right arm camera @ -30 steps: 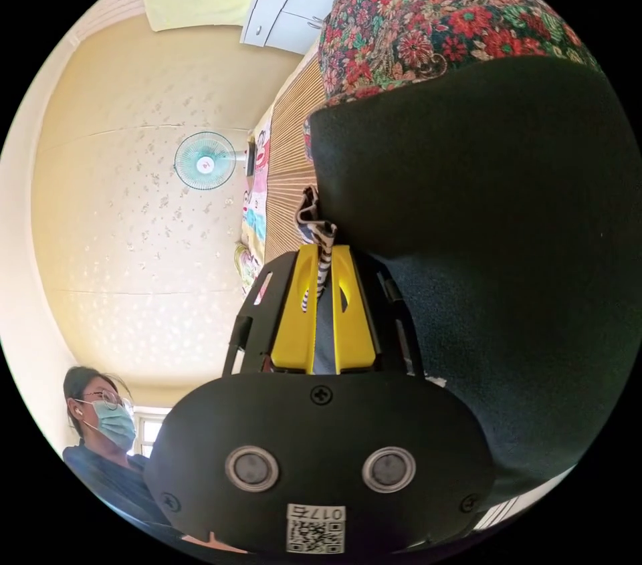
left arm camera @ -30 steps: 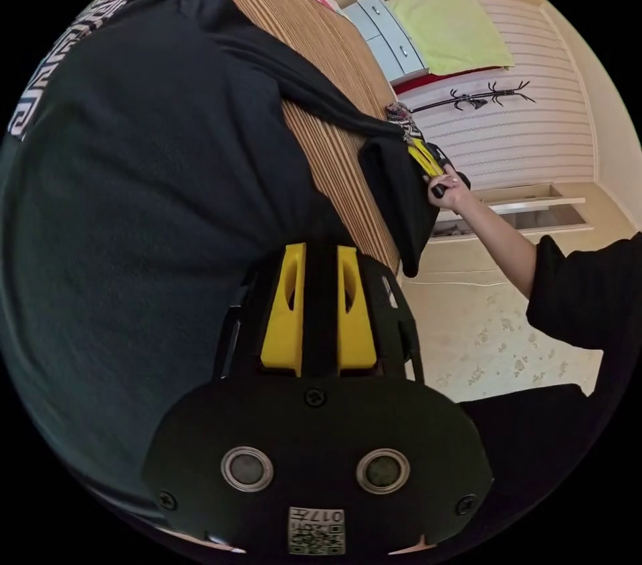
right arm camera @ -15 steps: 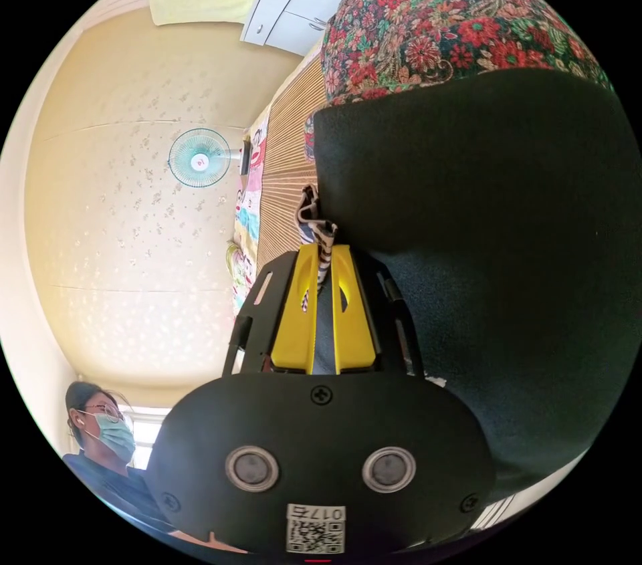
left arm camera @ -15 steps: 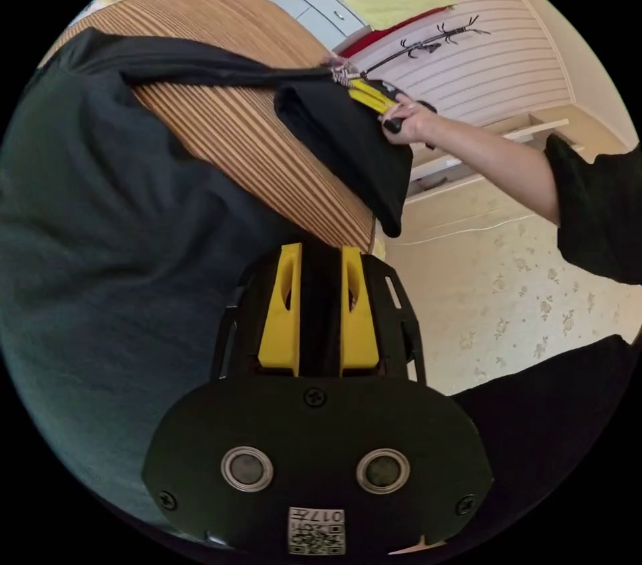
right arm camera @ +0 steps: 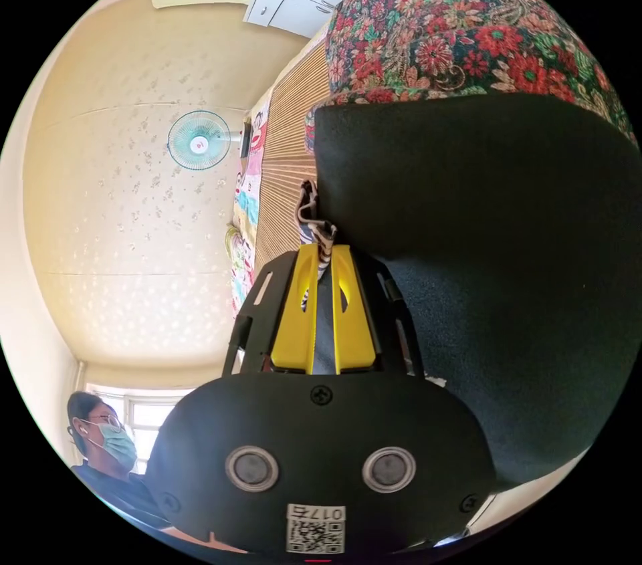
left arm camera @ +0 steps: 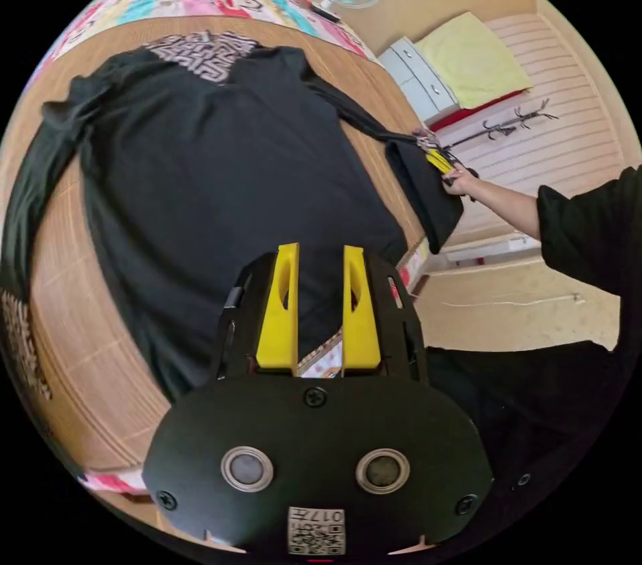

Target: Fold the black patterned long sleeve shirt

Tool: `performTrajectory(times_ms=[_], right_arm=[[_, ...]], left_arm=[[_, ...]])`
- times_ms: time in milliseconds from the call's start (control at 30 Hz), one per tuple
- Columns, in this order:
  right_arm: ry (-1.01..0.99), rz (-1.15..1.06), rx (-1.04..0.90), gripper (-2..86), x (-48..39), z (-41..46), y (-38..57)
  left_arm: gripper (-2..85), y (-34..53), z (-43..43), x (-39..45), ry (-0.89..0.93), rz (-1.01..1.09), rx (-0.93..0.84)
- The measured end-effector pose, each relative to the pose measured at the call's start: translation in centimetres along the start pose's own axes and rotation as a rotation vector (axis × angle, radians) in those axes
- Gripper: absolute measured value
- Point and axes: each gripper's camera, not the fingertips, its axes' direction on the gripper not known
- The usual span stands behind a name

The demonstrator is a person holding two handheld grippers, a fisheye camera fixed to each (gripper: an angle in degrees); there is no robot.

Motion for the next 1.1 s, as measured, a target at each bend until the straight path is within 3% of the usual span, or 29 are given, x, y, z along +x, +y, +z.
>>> performTrajectory(times_ms=[267,400,600,833,900,1100], right_arm=[[-0.072,0.033,0.01,3.0,1.5,1.5,-0.2],[-0.077,0.051,-0.009,3.0,1.8,2.2,-0.3],[-0.047,0.017,-0.067,2.8,1.7,3.3,-0.8],[-0.124,0.089,-0.026,2.5,2.9,4.7,0.4],[-0.19,0.062,-0.001,2.5,1.7,5.2,0.7],[-0.62,-0.347,-0.097,2.5,-12.8,11.6,3.9]], left_arm=[[9.9,7.1,-1.9,-0.4,-0.265,-0.259,-0.078],[7.4,7.8,-3.6,1.3,-0.299,-0.319,-0.068],[8.3,9.1,-8.5,3.7,-0.197,-0.462,0.078],[8.8,9.0,-12.5,8.3,-0.151,-0.478,0.157],[8.7,8.4,-14.2,9.6,-0.135,-0.45,0.185],[5.2,5.9,-16.4,11.5,-0.05,-0.355,0.216]])
